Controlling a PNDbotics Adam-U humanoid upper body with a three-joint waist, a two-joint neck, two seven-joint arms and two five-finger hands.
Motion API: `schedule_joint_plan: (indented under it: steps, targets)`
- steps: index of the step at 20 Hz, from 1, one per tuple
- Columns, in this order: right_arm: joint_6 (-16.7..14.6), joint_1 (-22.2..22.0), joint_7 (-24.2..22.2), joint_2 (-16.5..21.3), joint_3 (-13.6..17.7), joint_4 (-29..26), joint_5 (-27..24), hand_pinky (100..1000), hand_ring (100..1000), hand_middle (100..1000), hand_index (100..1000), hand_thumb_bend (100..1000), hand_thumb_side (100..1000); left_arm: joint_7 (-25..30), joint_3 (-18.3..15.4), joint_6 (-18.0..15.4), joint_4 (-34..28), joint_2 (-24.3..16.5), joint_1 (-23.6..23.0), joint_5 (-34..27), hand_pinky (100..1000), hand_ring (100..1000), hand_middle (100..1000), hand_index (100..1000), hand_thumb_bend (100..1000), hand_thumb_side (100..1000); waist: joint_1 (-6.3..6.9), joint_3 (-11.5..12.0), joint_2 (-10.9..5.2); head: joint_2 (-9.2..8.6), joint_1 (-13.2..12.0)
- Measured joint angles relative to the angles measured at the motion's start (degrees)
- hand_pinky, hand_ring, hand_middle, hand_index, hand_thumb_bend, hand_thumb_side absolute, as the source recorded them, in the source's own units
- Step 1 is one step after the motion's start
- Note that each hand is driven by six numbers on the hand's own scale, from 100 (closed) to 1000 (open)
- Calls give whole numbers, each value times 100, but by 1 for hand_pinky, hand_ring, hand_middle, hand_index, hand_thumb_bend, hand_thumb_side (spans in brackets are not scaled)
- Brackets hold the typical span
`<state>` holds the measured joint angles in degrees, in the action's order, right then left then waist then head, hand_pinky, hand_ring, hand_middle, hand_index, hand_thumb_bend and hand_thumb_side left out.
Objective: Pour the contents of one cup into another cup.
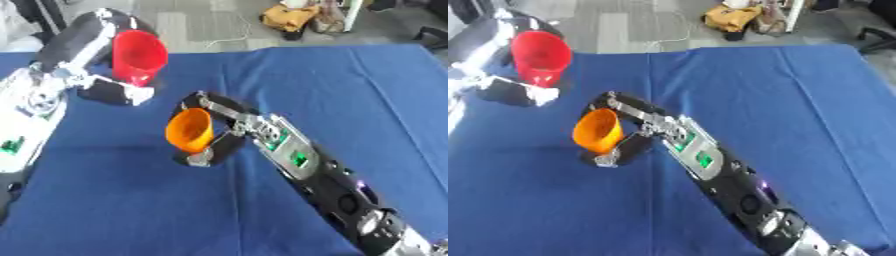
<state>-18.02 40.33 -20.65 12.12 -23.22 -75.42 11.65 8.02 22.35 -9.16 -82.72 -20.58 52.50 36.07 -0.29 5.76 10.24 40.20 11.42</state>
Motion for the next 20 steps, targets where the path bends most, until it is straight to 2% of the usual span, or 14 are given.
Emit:
schedule_joint_plan:
  steps: [5, 12, 16, 19, 20]
  targets:
    - [27, 0, -12, -13, 1, 11, -53, 291, 399, 428, 590, 175, 128, -40, 53, -210, -271, -11, 0, 450, 126, 285, 359, 744, 441, 100, 9, 15, -1, 1, 34]
    - [53, 0, -36, -14, 1, 11, -104, 291, 399, 427, 590, 181, 137, -103, 112, -476, -332, -56, 0, 1072, 137, 292, 374, 748, 457, 100, 16, 11, -6, 1, 48]
    - [62, 0, -37, -14, 1, 11, -120, 290, 399, 427, 590, 175, 137, -147, 144, -637, -350, -75, -1, 1446, 145, 242, 382, 751, 469, 100, 20, 10, -14, 1, 59]
    - [72, 0, -39, -14, 2, 11, -123, 290, 399, 427, 590, 174, 137, -191, 156, -745, -386, -115, -2, 1697, 149, 248, 385, 753, 473, 100, 21, 14, -16, 2, 77]
    - [78, 0, -40, -14, 2, 12, -124, 290, 399, 427, 590, 175, 132, -207, 166, -772, -400, -115, -3, 1762, 126, 250, 385, 753, 475, 100, 22, 16, -16, 3, 80]
